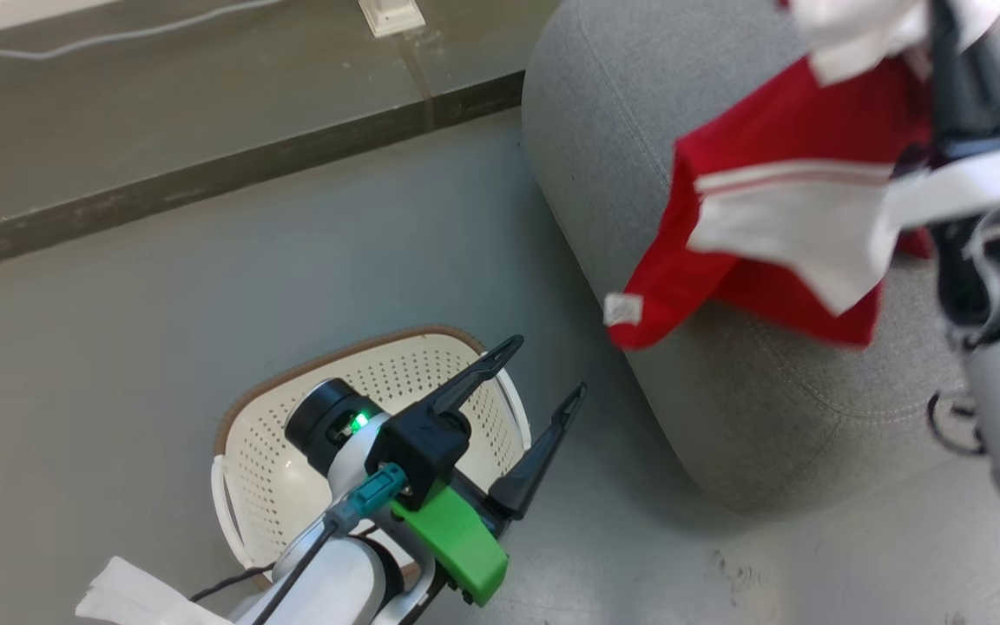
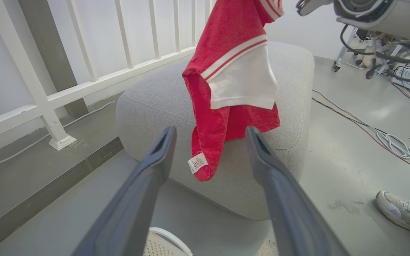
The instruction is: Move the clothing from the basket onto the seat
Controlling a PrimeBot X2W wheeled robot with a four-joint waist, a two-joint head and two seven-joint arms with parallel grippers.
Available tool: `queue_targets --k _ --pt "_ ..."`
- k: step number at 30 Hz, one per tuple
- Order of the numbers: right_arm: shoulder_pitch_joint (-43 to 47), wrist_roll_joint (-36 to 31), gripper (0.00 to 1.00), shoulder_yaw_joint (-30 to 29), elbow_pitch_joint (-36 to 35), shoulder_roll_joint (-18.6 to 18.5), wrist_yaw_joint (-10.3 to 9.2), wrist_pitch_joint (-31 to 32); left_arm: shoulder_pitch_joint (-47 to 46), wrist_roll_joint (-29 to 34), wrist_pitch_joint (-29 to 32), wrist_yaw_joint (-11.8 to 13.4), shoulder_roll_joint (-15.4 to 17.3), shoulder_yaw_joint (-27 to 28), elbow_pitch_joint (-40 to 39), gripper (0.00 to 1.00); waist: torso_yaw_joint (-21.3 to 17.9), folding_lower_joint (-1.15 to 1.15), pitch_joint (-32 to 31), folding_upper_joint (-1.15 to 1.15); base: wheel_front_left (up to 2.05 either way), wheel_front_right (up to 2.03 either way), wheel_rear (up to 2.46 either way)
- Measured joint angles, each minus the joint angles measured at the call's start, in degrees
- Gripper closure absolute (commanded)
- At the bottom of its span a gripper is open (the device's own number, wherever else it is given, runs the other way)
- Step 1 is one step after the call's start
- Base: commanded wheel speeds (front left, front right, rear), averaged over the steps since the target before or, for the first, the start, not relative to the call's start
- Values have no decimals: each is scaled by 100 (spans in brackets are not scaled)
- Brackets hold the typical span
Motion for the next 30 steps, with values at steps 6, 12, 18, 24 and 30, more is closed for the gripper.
queue_targets --k 6,12,18,24,30 --pt "-887 -1 100 -365 83 -347 -31 -7 -196 57 53 -4 -2 -110 -48 0 -63 0 266 0 0 0 0" --pt "-1713 -1 100 -654 365 -697 -33 -25 -320 85 109 -13 -2 -135 -94 0 -35 0 525 0 0 0 0" --pt "-2191 -16 100 -832 912 -935 -137 -48 -471 96 159 -56 -9 -162 -183 0 50 0 785 0 0 0 0" --pt "-2200 -74 100 -1011 1595 -1229 -292 -37 -654 136 186 -60 -16 -164 -232 0 201 0 1042 0 0 0 0" --pt "-2151 -60 100 -1140 2209 -1205 -490 -34 -693 160 203 -60 5 -133 -233 0 344 0 1319 0 0 0 0"
